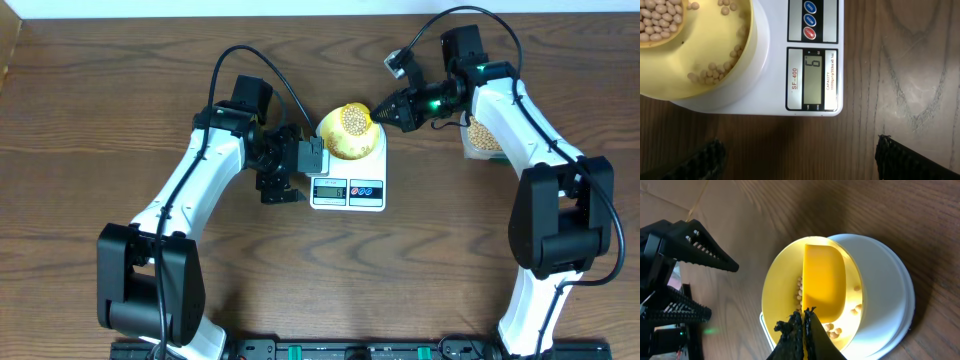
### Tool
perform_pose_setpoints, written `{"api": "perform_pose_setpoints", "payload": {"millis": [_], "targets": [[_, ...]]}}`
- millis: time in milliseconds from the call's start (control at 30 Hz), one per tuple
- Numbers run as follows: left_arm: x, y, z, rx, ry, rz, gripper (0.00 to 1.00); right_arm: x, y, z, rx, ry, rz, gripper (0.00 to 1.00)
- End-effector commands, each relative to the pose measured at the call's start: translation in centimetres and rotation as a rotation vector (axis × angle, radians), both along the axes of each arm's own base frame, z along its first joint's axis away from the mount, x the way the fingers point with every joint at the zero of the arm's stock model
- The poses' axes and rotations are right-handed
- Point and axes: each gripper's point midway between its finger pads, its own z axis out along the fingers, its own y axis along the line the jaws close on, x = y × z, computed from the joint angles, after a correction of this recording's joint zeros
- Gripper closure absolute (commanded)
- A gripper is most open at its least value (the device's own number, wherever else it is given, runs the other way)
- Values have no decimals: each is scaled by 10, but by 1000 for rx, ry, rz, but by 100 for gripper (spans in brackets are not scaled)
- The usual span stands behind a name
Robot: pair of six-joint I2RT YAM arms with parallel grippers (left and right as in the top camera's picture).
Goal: Scoop item into bowl and weigh 50g on scale
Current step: 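Tip the scoop to pour chickpeas into the bowl on the scale, then hold the scoop over the bowl and shake out remaining chickpeas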
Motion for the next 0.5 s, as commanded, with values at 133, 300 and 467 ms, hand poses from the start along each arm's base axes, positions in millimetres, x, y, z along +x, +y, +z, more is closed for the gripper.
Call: {"api": "perform_pose_setpoints", "payload": {"millis": [133, 300, 467], "targets": [[-5, -2, -3, -10, 18, -11, 2, -5, 3, 22, 9, -76, 32, 99], [-5, -2, -3, -10, 18, -11, 2, -6, 3, 20, -5, -91, 47, 99], [-5, -2, -3, -10, 18, -11, 3, -10, 9, 20, -8, -112, 78, 99]]}}
